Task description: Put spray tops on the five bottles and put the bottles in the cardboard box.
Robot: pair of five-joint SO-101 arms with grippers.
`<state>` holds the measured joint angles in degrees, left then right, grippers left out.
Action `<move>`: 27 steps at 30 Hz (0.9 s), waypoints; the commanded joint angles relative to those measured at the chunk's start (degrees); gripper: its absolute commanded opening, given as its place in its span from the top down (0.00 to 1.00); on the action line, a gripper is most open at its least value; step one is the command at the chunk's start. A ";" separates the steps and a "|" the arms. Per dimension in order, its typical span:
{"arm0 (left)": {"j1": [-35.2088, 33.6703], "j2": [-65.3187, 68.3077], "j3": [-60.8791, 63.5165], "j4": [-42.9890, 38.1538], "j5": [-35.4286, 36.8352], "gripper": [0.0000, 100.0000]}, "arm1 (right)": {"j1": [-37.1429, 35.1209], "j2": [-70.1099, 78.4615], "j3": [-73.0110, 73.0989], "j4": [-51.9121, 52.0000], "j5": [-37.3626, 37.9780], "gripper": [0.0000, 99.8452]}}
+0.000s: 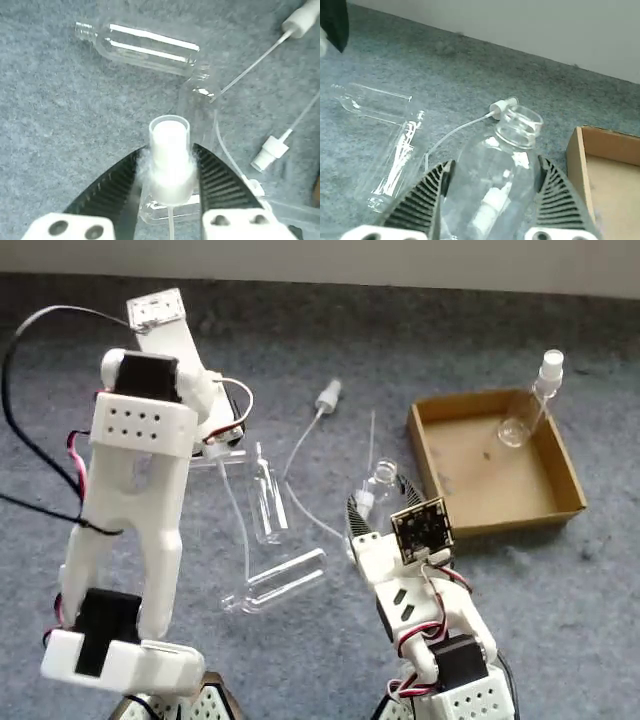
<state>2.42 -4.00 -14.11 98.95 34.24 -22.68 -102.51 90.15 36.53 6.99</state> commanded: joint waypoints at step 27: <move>13.85 -37.85 12.35 -27.96 -6.59 1.00 | -16.57 -0.57 4.44 -7.43 16.35 0.88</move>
<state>13.05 -41.36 -7.87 79.78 28.09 -38.86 -103.12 94.90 30.20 20.62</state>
